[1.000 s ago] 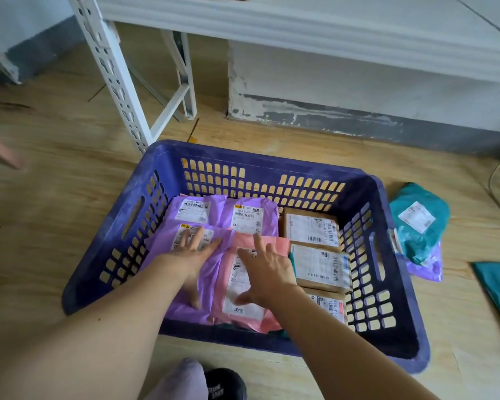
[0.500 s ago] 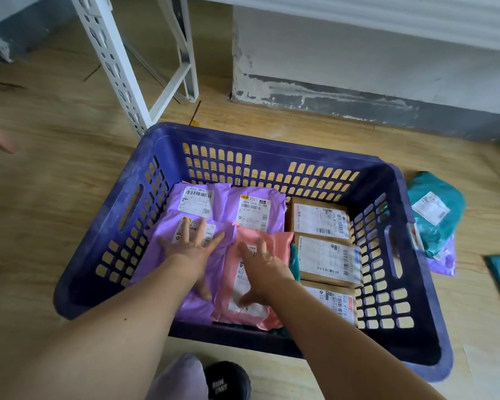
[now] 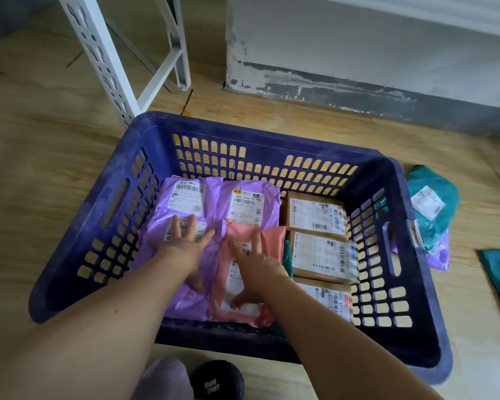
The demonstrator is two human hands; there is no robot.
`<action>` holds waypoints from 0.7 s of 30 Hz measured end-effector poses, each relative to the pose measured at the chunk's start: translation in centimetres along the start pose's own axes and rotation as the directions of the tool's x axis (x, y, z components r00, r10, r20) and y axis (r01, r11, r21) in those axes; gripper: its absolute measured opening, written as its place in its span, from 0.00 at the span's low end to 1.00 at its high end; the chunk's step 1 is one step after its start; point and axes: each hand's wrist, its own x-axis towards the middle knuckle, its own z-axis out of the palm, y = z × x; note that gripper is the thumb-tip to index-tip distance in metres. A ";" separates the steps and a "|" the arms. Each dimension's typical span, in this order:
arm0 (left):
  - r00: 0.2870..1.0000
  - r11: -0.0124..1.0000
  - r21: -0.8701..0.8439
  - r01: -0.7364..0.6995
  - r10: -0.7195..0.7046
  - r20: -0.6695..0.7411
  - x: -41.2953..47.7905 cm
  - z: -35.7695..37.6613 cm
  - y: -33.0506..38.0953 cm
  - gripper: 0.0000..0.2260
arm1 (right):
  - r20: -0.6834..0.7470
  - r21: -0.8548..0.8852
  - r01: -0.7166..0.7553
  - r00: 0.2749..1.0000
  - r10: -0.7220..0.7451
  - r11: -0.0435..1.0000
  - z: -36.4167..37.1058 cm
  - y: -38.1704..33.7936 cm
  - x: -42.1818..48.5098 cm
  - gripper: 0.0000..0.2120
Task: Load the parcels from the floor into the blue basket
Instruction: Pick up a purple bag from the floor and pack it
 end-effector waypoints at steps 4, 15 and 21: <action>1.000 1.000 -0.031 0.006 -0.006 -0.002 0.0 -0.4 -0.1 0.56 | 0.011 0.013 -0.011 1.000 0.011 1.000 -0.1 0.0 -0.6 0.58; 0.995 0.999 -0.028 -0.041 0.039 -0.089 -2.5 -3.3 -0.3 0.46 | -0.125 0.239 0.043 0.992 -0.013 0.970 -2.3 2.0 -4.5 0.36; 0.949 0.998 -0.005 -0.063 0.058 -0.309 -4.9 -6.5 3.0 0.28 | -0.283 0.365 0.007 0.954 0.103 0.931 -5.0 3.9 -8.5 0.25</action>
